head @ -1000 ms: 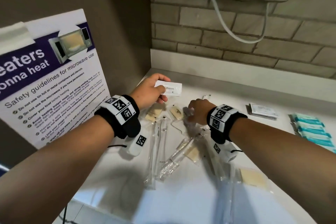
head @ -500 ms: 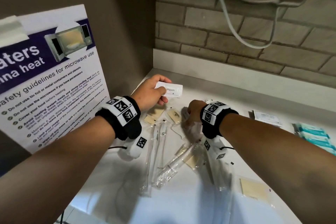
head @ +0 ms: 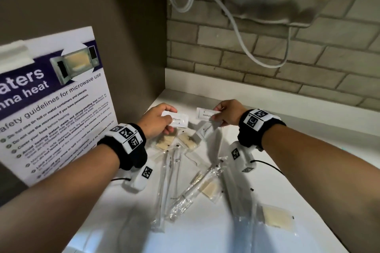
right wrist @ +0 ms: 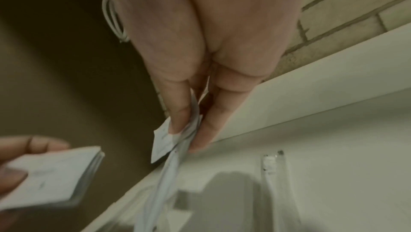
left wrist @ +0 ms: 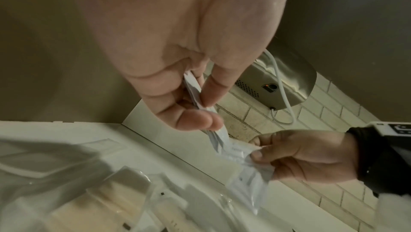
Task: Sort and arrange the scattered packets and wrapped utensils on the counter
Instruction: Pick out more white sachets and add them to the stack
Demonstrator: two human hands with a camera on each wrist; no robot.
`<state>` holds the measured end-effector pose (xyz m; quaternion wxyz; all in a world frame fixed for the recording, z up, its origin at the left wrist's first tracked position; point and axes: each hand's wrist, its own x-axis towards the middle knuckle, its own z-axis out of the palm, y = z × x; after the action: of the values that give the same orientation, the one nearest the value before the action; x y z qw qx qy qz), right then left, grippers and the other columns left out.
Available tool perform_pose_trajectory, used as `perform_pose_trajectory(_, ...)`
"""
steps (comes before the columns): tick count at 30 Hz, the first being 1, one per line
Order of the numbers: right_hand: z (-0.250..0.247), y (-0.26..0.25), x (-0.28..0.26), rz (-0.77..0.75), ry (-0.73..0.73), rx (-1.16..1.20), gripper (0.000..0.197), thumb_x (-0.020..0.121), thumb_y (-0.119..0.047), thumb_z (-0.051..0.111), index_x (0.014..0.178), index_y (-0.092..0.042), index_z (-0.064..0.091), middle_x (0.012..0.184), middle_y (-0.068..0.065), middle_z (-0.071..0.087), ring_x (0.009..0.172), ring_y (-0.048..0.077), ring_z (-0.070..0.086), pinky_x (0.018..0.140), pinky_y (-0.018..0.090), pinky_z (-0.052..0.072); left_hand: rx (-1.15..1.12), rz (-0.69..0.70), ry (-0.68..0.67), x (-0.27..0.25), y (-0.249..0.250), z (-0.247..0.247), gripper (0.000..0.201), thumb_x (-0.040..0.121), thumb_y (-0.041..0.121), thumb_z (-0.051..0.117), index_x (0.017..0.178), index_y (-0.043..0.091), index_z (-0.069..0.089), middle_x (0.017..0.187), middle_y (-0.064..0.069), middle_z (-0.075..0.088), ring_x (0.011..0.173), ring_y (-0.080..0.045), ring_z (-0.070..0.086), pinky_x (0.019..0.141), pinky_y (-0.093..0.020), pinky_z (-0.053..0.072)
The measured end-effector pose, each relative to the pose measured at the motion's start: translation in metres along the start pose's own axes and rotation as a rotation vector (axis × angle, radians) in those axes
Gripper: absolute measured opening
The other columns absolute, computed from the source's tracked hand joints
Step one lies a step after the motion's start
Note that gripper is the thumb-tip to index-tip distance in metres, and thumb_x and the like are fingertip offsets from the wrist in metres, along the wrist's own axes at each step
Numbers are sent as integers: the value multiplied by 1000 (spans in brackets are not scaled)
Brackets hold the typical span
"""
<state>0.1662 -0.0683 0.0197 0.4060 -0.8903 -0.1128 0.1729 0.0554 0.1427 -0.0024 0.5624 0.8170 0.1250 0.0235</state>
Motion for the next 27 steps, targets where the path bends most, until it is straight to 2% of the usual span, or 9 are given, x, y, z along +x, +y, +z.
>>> perform_pose_trajectory(3, -9, -8, -10, -66, 45, 190, 23, 80, 8, 69, 75, -9, 55, 71, 13, 60, 42, 11, 62, 48, 24, 58, -3, -23, -42, -4, 4, 5, 29, 92, -2, 43, 110, 16, 57, 70, -13, 66, 56, -20, 59, 59, -28, 50)
perform_pose_trajectory(6, -14, -15, -24, -133, 79, 304, 22, 84, 6, 65, 76, -11, 52, 74, 13, 59, 54, 18, 60, 52, 27, 59, -115, -57, -80, -10, 13, 12, 29, 93, -5, 42, 111, 12, 56, 79, -15, 64, 51, -12, 62, 49, -21, 51)
perform_pose_trajectory(8, -14, -18, -35, -175, 91, 339, 23, 85, 5, 64, 77, -12, 50, 75, 11, 59, 59, 18, 59, 55, 28, 59, -217, -66, -107, -16, 19, 19, 28, 94, -7, 42, 111, 10, 55, 86, -16, 62, 59, -15, 63, 48, -18, 51)
perform_pose_trajectory(12, -15, -19, -58, -229, 107, 338, 25, 86, 4, 64, 77, -14, 50, 78, 8, 60, 62, 17, 60, 52, 25, 58, -303, -40, -165, -26, 32, 33, 30, 93, -7, 39, 114, 7, 56, 94, -18, 58, 65, -21, 62, 53, -21, 52)
perform_pose_trajectory(15, -20, -14, -71, -248, 157, 327, 26, 86, 5, 64, 76, -14, 50, 76, 5, 61, 58, 12, 62, 51, 24, 58, -388, -42, -192, -35, 42, 46, 31, 93, -6, 35, 111, 3, 58, 96, -22, 54, 64, -28, 59, 42, -20, 49)
perform_pose_trajectory(17, -26, -11, -76, -265, 185, 285, 26, 85, 4, 65, 76, -16, 51, 74, 3, 61, 59, 12, 61, 56, 27, 56, -409, -51, -226, -40, 46, 52, 31, 92, -3, 34, 106, 4, 61, 100, -24, 55, 64, -28, 59, 50, -26, 50)
perform_pose_trajectory(19, -34, -9, -83, -287, 179, 226, 27, 84, 3, 66, 76, -19, 53, 73, 1, 61, 63, 14, 56, 61, 28, 51, -402, -50, -283, -44, 50, 58, 29, 92, -1, 36, 105, 5, 61, 95, -21, 60, 63, -26, 59, 56, -30, 49)
perform_pose_trajectory(23, -46, -3, -94, -293, 71, 159, 25, 85, 3, 66, 78, -19, 55, 73, -1, 62, 60, 9, 57, 57, 19, 50, -280, 34, -393, -52, 63, 81, 13, 92, 6, 57, 104, 9, 61, 71, -5, 61, 58, -16, 56, 49, -21, 47)
perform_pose_trajectory(27, -56, 7, -100, -300, 54, 236, 23, 87, 5, 62, 81, -16, 56, 75, 2, 65, 51, 0, 62, 57, 16, 54, -215, 136, -429, -52, 68, 108, 23, 90, 11, 65, 113, 9, 61, 70, 0, 58, 52, -11, 54, 49, -20, 45)
